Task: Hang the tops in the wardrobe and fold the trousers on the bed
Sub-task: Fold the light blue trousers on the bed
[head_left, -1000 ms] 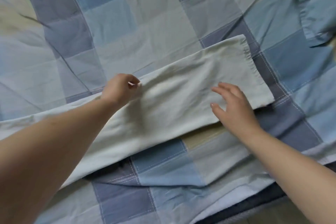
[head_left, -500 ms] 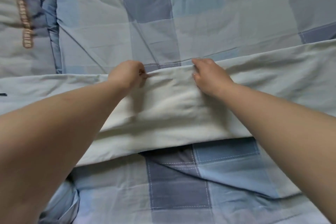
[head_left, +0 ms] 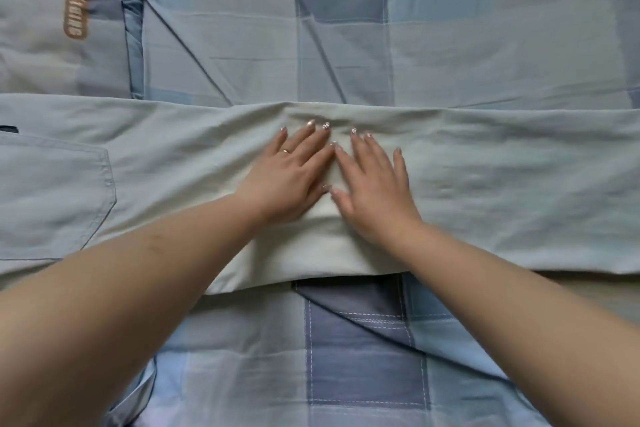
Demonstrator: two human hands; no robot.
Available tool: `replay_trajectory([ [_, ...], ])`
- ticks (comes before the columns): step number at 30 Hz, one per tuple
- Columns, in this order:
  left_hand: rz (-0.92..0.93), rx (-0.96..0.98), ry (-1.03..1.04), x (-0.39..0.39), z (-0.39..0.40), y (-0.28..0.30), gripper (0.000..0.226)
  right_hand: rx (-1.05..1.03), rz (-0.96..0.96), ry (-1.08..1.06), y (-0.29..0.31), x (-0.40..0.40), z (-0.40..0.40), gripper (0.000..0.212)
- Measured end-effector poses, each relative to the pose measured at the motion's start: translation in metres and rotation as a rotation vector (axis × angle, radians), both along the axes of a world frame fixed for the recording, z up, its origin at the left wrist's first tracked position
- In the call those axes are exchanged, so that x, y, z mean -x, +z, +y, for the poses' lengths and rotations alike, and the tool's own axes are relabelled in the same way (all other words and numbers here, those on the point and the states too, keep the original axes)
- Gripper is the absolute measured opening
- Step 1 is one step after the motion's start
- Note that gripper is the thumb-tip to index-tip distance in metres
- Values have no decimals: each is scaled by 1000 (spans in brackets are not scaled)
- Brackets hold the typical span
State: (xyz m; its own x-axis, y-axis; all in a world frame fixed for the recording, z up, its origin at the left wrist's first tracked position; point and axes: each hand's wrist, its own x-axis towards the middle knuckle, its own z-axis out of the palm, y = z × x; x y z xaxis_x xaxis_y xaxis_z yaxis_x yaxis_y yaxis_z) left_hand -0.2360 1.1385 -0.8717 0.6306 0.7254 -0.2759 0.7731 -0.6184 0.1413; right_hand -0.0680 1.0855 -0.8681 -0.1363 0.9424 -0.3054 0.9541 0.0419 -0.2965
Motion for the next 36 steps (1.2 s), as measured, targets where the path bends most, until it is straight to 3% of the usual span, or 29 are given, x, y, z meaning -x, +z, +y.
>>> replay_trajectory([
  [3,117,-51,195,20,9,-13,78,9,-161,39,-19,-13,-2,75],
  [8,256,-76,428,98,27,-15,90,42,-355,-206,-30,-98,-21,85],
  [11,329,-60,496,152,32,1,95,116,-373,-304,-22,-102,-25,79],
  [14,352,-70,463,179,29,18,85,142,-236,-351,-7,-54,-13,76],
  [17,287,-87,504,207,20,36,73,120,-90,-121,7,34,-6,72],
  [22,197,-101,782,296,5,71,69,154,207,9,39,194,0,69],
  [26,-17,-24,1132,384,-11,94,63,141,483,-19,66,287,10,67],
  [29,-185,90,1456,427,-37,97,73,142,685,-48,77,336,17,64],
  [31,-482,194,1745,445,-59,94,71,170,789,-107,82,370,18,62],
  [33,-867,392,1980,450,-75,85,46,229,853,-163,83,397,18,61],
  [35,-1181,579,2052,448,-82,79,16,271,856,-196,78,413,20,60],
  [36,-1310,632,2050,448,-83,75,12,284,843,-198,76,420,21,60],
])
